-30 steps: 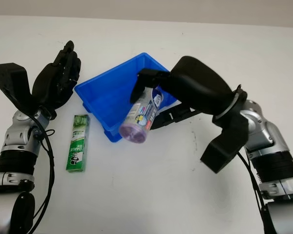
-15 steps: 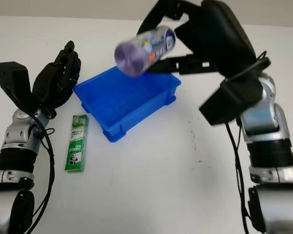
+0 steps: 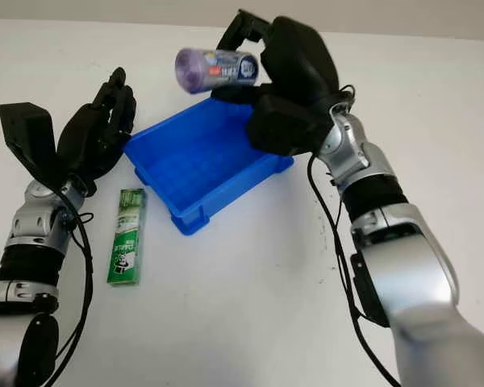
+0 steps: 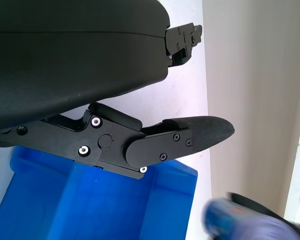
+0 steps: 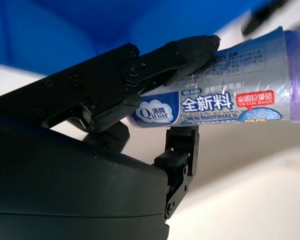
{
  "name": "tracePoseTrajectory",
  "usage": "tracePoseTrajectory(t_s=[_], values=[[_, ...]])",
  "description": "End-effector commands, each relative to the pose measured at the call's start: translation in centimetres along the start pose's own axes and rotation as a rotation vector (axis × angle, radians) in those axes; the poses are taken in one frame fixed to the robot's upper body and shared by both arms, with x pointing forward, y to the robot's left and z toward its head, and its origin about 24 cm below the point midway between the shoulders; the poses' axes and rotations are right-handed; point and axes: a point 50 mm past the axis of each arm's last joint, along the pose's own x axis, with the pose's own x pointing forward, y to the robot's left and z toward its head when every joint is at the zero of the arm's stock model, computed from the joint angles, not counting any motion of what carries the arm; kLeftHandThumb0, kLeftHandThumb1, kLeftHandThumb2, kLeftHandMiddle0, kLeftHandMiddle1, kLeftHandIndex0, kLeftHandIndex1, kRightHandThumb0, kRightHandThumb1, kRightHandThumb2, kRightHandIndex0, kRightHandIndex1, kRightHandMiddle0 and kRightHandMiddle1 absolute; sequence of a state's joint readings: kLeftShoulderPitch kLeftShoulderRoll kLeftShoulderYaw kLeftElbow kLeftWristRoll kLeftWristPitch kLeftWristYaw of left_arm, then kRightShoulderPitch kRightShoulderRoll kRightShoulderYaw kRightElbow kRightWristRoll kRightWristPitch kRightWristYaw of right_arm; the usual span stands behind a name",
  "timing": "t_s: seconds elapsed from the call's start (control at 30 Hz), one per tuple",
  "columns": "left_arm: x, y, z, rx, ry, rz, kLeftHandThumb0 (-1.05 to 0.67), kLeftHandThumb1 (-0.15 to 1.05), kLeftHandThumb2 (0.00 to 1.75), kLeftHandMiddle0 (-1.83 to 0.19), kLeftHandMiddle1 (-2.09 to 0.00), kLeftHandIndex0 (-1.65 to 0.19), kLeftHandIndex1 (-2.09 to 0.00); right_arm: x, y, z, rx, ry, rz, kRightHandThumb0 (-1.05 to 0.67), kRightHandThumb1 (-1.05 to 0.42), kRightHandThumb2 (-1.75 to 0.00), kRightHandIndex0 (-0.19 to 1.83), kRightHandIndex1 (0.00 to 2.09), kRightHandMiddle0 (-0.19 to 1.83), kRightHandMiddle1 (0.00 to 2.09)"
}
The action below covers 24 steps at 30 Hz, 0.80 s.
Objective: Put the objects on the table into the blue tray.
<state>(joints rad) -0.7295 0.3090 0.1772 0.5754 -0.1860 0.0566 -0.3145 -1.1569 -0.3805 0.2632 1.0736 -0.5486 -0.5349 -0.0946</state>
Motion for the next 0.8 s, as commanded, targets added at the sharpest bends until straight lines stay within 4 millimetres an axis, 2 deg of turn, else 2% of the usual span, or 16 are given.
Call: tracePoseTrajectory(t_s=[0.0,0.03,0.1,0.23,0.27,0.37,0.57,0.7,0.77], values=[[-0.3,0.2,0.2,-0.001,-0.022,0.013,-0.69,1.05,0.59,0.19,0.0,0.19,0.0,0.4,-0.6,0.4,-0.005,-0.031,0.054,-0.51,-1.05,-0.22,0.49,2.09,0.26,2.07],[-0.3,0.2,0.2,-0.001,-0.021,0.016,-0.68,1.05,0.6,0.19,0.0,0.19,0.0,0.3,-0.5,0.3,-0.005,-0.033,0.091,-0.5,-1.05,-0.2,0.29,2.09,0.16,2.03],[-0.4,0.3,0.1,0.001,-0.016,0.017,-0.67,1.05,0.61,0.19,0.0,0.19,0.0,0.1,-0.4,0.2,-0.005,-0.04,0.138,-0.5,-1.05,-0.18,0.08,2.04,0.06,1.96],[-0.2,0.3,0.0,-0.001,-0.014,0.008,-0.7,1.05,0.59,0.19,0.0,0.19,0.0,-0.2,-0.6,0.0,-0.026,-0.045,0.155,-0.48,-1.05,-0.12,-0.11,1.61,0.02,1.54],[-0.2,0.3,0.0,0.0,-0.012,0.007,-0.7,1.05,0.58,0.19,0.0,0.19,0.0,-0.3,-0.8,0.0,-0.027,-0.048,0.15,-0.47,-1.05,-0.11,-0.12,1.56,0.02,1.49],[0.0,0.2,0.1,0.004,-0.005,0.006,-0.72,1.05,0.58,0.19,0.0,0.19,0.0,-0.6,-1.4,0.0,-0.033,-0.075,0.112,-0.42,-1.04,-0.06,-0.08,1.22,0.05,1.21],[0.2,0.1,0.2,0.008,-0.011,0.001,-0.73,1.05,0.57,0.19,0.0,0.19,0.0,-0.9,-2.7,0.1,-0.012,-0.115,0.026,-0.41,-1.05,-0.1,-0.02,0.84,-0.02,1.13],[0.3,0.1,0.2,0.01,-0.009,0.004,-0.73,1.05,0.57,0.19,0.0,0.19,0.0,-0.8,-4.2,0.6,0.034,-0.133,0.009,-0.45,-1.05,-0.12,0.01,0.39,-0.04,0.77],[0.3,0.1,0.2,0.014,-0.01,0.003,-0.73,1.05,0.57,0.19,0.0,0.19,0.0,-0.9,-5.0,0.9,0.055,-0.156,0.022,-0.55,-1.05,-0.17,-0.07,0.19,-0.12,0.54]])
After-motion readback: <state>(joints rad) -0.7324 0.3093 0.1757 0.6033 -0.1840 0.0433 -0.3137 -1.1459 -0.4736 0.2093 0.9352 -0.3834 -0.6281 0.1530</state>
